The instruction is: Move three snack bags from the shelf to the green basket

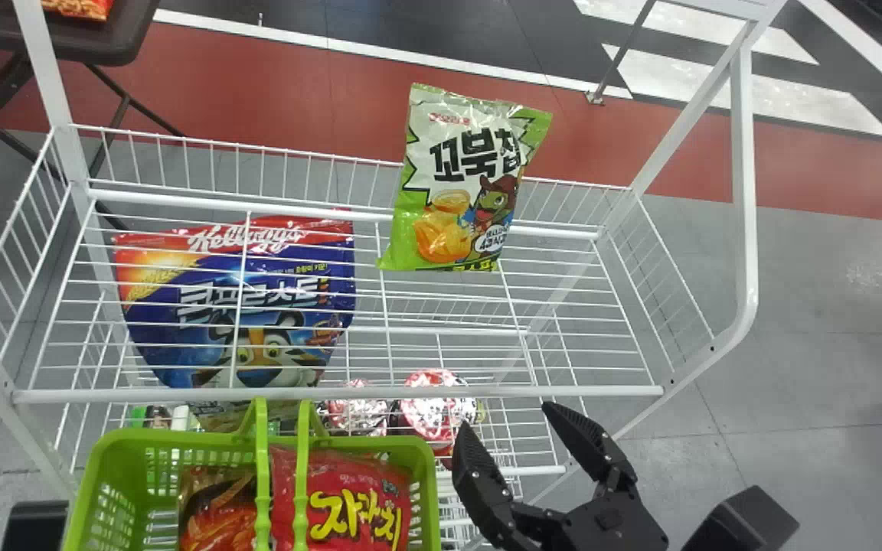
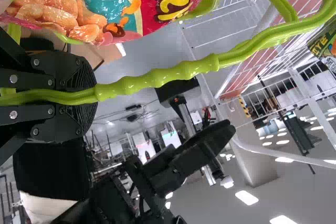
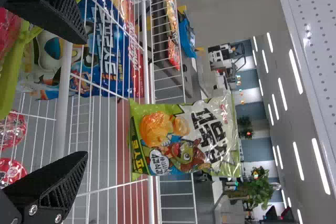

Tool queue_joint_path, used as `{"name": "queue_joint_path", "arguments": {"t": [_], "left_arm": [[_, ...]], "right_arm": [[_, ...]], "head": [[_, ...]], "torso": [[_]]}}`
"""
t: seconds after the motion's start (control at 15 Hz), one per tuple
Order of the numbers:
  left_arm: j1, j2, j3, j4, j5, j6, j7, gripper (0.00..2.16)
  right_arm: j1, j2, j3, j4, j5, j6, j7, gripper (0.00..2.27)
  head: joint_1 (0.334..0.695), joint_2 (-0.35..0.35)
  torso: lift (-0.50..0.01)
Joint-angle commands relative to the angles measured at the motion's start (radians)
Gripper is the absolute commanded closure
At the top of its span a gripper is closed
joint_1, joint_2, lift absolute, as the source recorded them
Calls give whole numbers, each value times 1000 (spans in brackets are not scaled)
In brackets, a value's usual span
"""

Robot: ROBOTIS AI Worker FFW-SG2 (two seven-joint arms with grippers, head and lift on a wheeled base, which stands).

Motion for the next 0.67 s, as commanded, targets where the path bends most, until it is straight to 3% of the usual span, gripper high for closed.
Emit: {"name": "queue_joint_path", "arguments": {"t": [0.0, 0.6], "left_arm": [[13, 0, 4, -7, 0, 0, -5, 2142], [24, 3, 26, -10, 13, -3, -16, 2142]], "right_arm": [[0, -1, 25, -3, 25, -30, -22, 49], [8, -10, 62, -14, 79, -91, -57, 49]], "head": [[695, -350], [695, -350]], "torso": [[-48], [-48]]}}
